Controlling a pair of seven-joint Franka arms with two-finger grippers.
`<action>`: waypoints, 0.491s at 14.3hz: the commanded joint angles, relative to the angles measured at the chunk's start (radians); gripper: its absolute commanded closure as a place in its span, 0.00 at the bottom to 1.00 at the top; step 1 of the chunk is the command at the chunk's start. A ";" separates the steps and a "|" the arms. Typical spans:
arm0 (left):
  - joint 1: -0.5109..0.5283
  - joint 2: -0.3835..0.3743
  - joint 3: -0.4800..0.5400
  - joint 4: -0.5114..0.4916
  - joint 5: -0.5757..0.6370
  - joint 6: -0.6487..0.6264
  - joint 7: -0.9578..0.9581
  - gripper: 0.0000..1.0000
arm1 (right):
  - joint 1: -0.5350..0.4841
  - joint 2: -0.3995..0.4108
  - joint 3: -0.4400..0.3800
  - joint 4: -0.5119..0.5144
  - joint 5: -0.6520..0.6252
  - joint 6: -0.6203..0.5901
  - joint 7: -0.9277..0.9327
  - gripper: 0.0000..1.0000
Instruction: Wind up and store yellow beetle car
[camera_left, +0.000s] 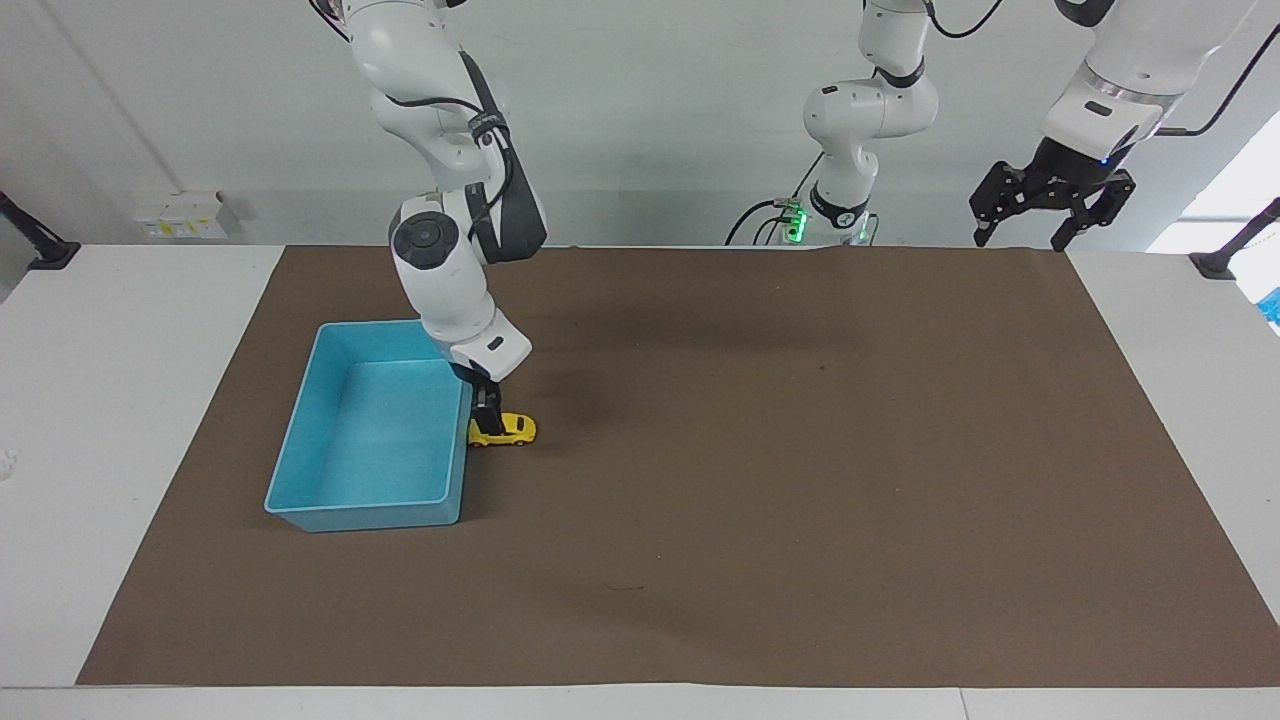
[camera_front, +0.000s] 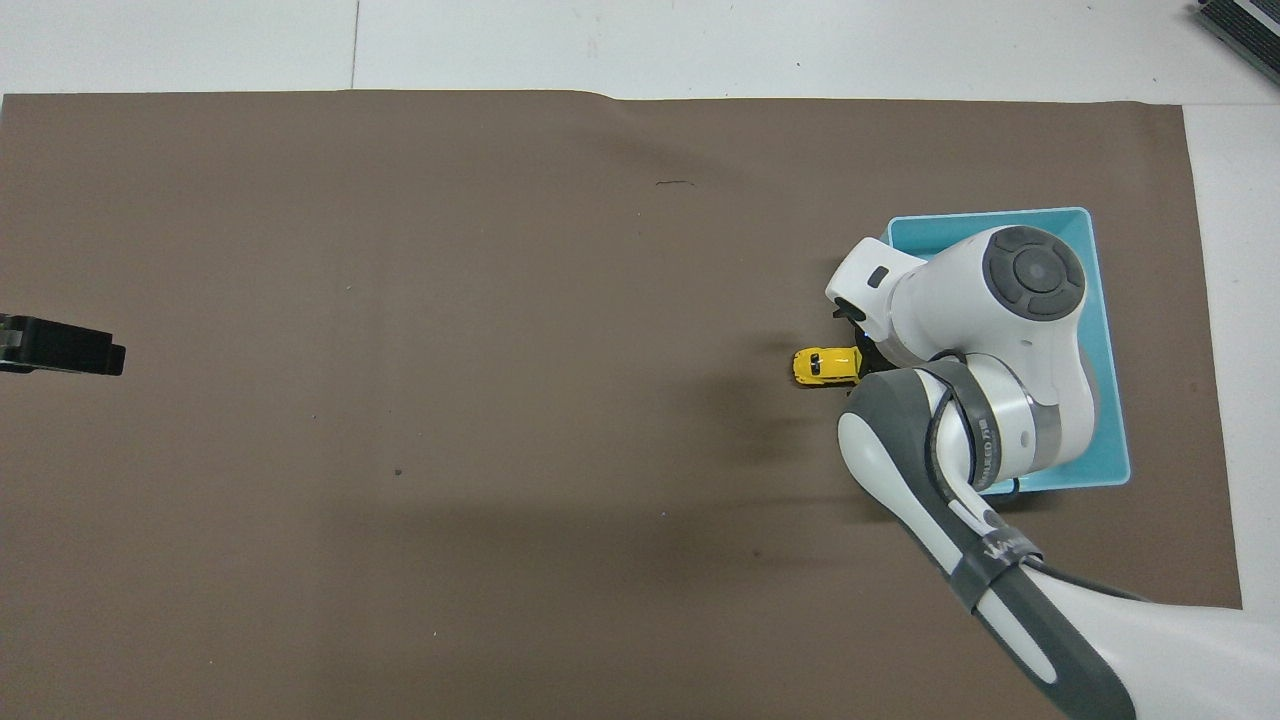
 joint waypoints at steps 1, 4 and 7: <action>0.014 -0.002 -0.006 0.002 -0.015 -0.007 -0.004 0.00 | -0.005 0.035 0.002 -0.008 -0.008 0.051 -0.023 0.00; 0.016 -0.004 -0.006 0.002 -0.015 -0.007 -0.004 0.00 | -0.005 0.056 0.002 -0.010 -0.009 0.082 -0.024 0.00; 0.014 -0.002 -0.006 0.002 -0.015 -0.005 -0.004 0.00 | -0.005 0.072 0.002 -0.020 -0.009 0.114 -0.023 0.00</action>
